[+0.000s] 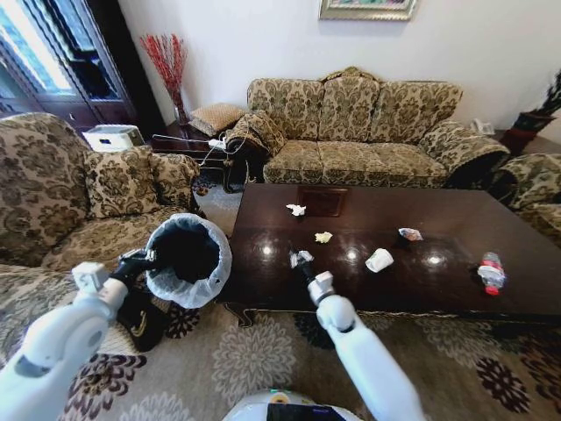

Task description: Move to the front of the table and place the trash on the table into the trash bin.

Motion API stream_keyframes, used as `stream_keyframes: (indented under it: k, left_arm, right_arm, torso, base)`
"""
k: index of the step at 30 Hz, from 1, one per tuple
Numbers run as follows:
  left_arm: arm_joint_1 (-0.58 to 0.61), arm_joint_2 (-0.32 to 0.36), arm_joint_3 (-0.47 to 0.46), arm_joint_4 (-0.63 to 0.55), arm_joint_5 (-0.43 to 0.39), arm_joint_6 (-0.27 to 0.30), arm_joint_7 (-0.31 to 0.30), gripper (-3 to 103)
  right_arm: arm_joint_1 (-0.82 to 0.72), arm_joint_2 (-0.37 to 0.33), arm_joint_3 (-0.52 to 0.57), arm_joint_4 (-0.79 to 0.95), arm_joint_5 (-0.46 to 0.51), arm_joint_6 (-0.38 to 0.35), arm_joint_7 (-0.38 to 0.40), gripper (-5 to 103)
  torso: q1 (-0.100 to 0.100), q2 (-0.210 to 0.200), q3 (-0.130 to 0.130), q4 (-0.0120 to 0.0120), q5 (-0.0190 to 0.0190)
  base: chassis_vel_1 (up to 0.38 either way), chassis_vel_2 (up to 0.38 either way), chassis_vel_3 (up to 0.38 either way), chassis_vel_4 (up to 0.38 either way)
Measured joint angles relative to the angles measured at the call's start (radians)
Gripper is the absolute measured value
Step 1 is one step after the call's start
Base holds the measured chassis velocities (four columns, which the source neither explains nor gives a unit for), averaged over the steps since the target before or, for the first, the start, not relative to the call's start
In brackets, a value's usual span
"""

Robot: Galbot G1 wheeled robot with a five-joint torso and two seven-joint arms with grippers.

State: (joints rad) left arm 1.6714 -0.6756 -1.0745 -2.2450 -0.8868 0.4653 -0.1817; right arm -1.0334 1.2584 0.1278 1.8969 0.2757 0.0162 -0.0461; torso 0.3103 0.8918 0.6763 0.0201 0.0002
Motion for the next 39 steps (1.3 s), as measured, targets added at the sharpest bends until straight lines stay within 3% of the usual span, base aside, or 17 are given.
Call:
stream_keyframes:
  k: [3,8,9,12,14,17,18,21,23,25,26,33,39]
  left_arm:
    - [-0.009,0.028,0.002,-0.012,-0.027,0.015,-0.018,2]
    - [0.006,-0.032,0.024,-0.045,-0.026,0.021,-0.019,2]
    - [0.010,-0.040,0.024,-0.048,-0.022,0.021,-0.017,2]
    - [0.024,-0.084,0.034,-0.056,0.011,0.012,0.006,2]
    - [0.024,-0.090,0.037,-0.056,0.018,0.010,0.010,2]
    - [0.020,-0.106,0.051,-0.053,0.030,0.005,0.018,2]
    - [0.020,-0.106,0.051,-0.053,0.030,0.005,0.018,2]
    - [0.020,-0.118,0.059,-0.052,0.040,0.001,0.028,2]
    - [0.020,-0.122,0.062,-0.051,0.044,-0.001,0.031,2]
    - [0.021,-0.132,0.070,-0.049,0.054,-0.005,0.039,2]
    - [0.021,-0.132,0.070,-0.049,0.054,-0.005,0.039,2]
    - [0.026,-0.150,0.077,-0.049,0.071,-0.011,0.050,2]
    - [0.021,-0.151,0.082,-0.042,0.073,-0.013,0.053,2]
  right_arm:
    - [-0.016,-0.015,0.009,0.082,0.008,-0.004,-0.016,0]
    - [-0.092,-0.007,0.026,0.024,-0.051,0.042,-0.006,-2]
    - [-0.102,-0.005,0.028,0.019,-0.057,0.042,0.002,3]
    - [-0.209,0.027,0.042,0.001,-0.077,-0.022,0.118,19]
    - [-0.226,0.038,0.048,-0.005,-0.077,-0.028,0.141,19]
    - [-0.269,0.070,0.066,-0.028,-0.072,-0.033,0.201,35]
    - [-0.269,0.070,0.066,-0.028,-0.072,-0.033,0.201,35]
    - [-0.282,0.078,0.080,-0.044,-0.053,-0.036,0.212,51]
    - [-0.281,0.079,0.082,-0.057,-0.044,-0.036,0.212,51]
    - [-0.269,0.075,0.081,-0.089,-0.016,-0.037,0.212,62]
    - [-0.269,0.075,0.081,-0.089,-0.016,-0.037,0.212,62]
    - [-0.218,0.105,0.067,-0.168,-0.011,-0.044,0.214,94]
    - [-0.175,0.128,0.063,-0.225,-0.008,-0.051,0.222,100]
  torso:
    - [0.000,0.000,0.000,0.0000,0.0000]
    - [0.000,0.000,0.000,0.0002,-0.0001]
    - [0.000,0.000,0.000,0.0002,-0.0001]
    - [0.000,0.000,0.000,0.0001,-0.0001]
    - [0.000,0.000,0.000,0.0001,-0.0002]
    - [0.000,0.000,0.000,0.0001,-0.0002]
    - [0.000,0.000,0.000,0.0001,-0.0002]
    - [0.000,0.000,0.000,0.0001,-0.0001]
    - [0.000,0.000,0.000,0.0001,0.0000]
    - [0.000,0.000,0.000,0.0001,-0.0002]
    - [0.000,0.000,0.000,0.0001,-0.0002]
    - [0.000,0.000,0.000,0.0003,0.0000]
    - [0.000,0.000,0.000,0.0005,0.0000]
  base:
    - [0.000,0.000,0.000,0.000]
    - [0.000,0.000,0.000,0.000]
    - [0.000,0.000,0.000,0.000]
    - [0.000,0.000,0.000,0.000]
    - [0.000,0.000,0.000,0.000]
    - [0.000,0.000,0.000,0.000]
    - [0.000,0.000,0.000,0.000]
    - [0.000,0.000,0.000,0.000]
    - [0.000,0.000,0.000,0.000]
    - [0.000,0.000,0.000,0.000]
    - [0.000,0.000,0.000,0.000]
    - [0.000,0.000,0.000,0.000]
    - [0.000,0.000,0.000,0.000]
